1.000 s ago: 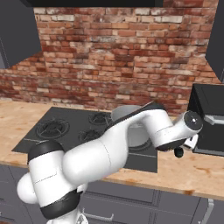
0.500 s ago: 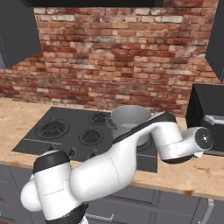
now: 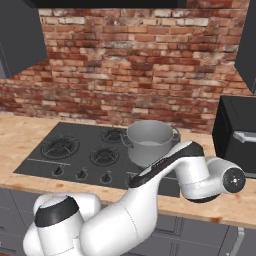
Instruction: Turn on the burner for the pot on the stove. Wait thirty seconds for the pot to heat up. Then add the eggplant to the pot.
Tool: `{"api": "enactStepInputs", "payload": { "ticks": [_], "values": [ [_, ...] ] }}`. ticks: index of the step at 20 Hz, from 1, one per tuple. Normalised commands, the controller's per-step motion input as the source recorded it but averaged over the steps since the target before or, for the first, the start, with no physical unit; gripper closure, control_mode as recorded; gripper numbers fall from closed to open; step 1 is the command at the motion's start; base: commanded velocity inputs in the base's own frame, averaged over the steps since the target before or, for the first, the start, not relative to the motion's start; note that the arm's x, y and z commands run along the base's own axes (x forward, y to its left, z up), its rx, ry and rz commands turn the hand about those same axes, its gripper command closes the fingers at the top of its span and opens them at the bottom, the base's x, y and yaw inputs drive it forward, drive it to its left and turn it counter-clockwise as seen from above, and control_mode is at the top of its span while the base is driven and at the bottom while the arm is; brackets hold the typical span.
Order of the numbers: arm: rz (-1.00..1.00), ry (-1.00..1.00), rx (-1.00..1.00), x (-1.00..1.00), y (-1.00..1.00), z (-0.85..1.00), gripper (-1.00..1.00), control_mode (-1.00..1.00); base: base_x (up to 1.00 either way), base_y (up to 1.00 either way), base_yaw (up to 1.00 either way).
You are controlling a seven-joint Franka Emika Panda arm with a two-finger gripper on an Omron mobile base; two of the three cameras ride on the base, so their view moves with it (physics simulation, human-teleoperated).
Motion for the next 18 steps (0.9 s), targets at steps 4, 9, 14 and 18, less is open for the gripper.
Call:
{"api": "enactStepInputs", "payload": {
  "ticks": [4,9,14,18],
  "values": [
    [0.0,-0.11,-0.19,0.19,0.38,-0.05,-1.0,-1.0,0.0,0.0,0.0],
    [0.0,0.04,-0.03,0.47,0.09,-0.11,-1.0,-1.0,0.0,0.0,0.0],
    [0.0,0.11,0.0,0.36,-0.33,-0.24,-1.0,-1.0,0.0,0.0,0.0],
    [0.0,0.06,0.0,0.23,-0.53,-0.44,-1.0,-1.0,0.0,0.0,0.0]
  ]
}}
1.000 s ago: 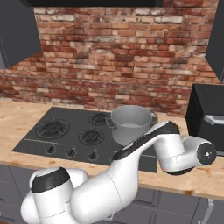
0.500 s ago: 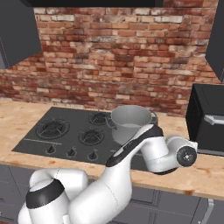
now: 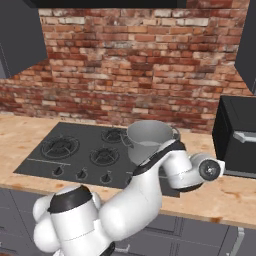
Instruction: Turn on the burner for the pot on the stove. Wait thirty seconds for the pot to heat up. Then add the eggplant to the pot.
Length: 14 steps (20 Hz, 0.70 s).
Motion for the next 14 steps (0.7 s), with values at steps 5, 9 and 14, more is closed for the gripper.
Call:
{"api": "enactStepInputs", "payload": {
  "ticks": [5,9,14],
  "values": [
    [0.0,0.0,0.0,0.08,-0.48,-0.53,-1.0,-1.0,0.0,0.0,0.0],
    [0.0,0.0,0.0,0.08,-0.1,-0.53,-1.0,-1.0,0.0,0.0,0.0],
    [0.0,-0.04,0.0,0.13,0.0,-0.4,-1.0,-1.0,0.0,0.0,0.0]
  ]
}}
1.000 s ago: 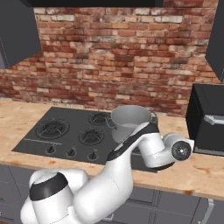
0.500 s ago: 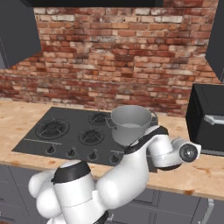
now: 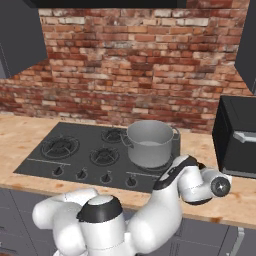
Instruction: Turn on the burner for the pot on the stove. Wait thirty seconds for the pot to heat up. Then add the eggplant to the pot.
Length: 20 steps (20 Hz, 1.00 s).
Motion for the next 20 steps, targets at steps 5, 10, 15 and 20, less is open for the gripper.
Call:
{"api": "enactStepInputs", "payload": {
  "ticks": [5,10,15,20],
  "values": [
    [0.0,-0.06,0.0,0.23,-0.02,-0.3,-1.0,-1.0,0.0,0.0,0.0],
    [0.01,0.0,0.0,0.46,-0.25,-0.33,-1.0,-1.0,0.0,0.0,0.0],
    [0.0,0.0,0.0,0.4,-0.37,-0.35,-1.0,-1.0,0.0,0.0,0.0],
    [0.0,0.03,0.0,0.33,-0.22,-0.54,-1.0,-1.0,0.0,0.0,0.0]
  ]
}}
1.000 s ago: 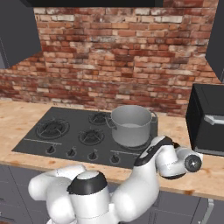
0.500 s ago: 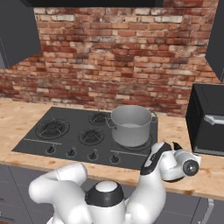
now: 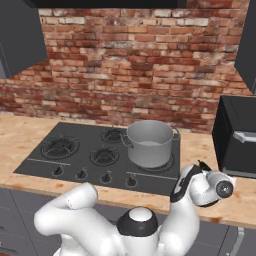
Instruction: Turn on the burner for the pot on the stove. Wait thirty seconds for the pot to heat up. Then add the eggplant to the pot.
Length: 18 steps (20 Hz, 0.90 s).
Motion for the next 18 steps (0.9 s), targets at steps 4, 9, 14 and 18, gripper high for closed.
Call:
{"api": "enactStepInputs", "payload": {
  "ticks": [4,9,14,18],
  "values": [
    [0.0,0.06,0.0,0.15,-0.02,-0.64,1.0,-1.0,0.0,0.0,0.0],
    [0.0,0.09,0.0,-0.03,-0.15,-0.7,1.0,-1.0,0.0,0.0,0.0],
    [0.0,-0.11,0.0,-0.88,-0.06,0.31,1.0,-1.0,0.0,0.0,0.0],
    [0.05,-0.22,0.0,-0.92,0.0,0.83,1.0,-1.0,0.0,0.0,0.0]
  ]
}}
